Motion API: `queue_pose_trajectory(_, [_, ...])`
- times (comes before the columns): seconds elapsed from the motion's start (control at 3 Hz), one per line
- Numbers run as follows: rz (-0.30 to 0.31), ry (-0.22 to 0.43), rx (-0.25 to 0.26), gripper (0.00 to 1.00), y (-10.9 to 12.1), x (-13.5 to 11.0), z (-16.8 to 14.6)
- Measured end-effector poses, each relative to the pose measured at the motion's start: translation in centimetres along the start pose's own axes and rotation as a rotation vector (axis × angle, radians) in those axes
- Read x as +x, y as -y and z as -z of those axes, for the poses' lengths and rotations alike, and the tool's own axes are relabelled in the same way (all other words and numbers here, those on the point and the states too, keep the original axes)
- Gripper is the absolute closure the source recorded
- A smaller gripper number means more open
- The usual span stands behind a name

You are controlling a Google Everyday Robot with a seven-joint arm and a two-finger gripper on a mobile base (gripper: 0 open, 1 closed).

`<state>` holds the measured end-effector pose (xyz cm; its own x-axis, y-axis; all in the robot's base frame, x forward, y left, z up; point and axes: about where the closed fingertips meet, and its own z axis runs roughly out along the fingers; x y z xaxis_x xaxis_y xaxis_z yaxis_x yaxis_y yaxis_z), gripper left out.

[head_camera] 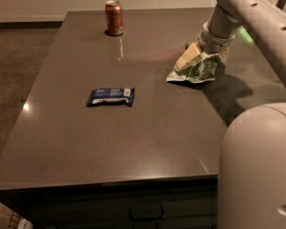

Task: Pick green jalapeno chip bag

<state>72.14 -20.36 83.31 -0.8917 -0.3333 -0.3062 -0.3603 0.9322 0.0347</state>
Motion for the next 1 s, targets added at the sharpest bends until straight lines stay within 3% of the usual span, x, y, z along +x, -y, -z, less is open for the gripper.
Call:
queue_pose_trajectory(0.33, [0.018,-0.016,-0.012,0.18,-0.7,-0.2,-0.6])
queue_pose_trajectory(1.0, [0.06,-0.001,-0.024,0.65,-2.1,-0.5,0.4])
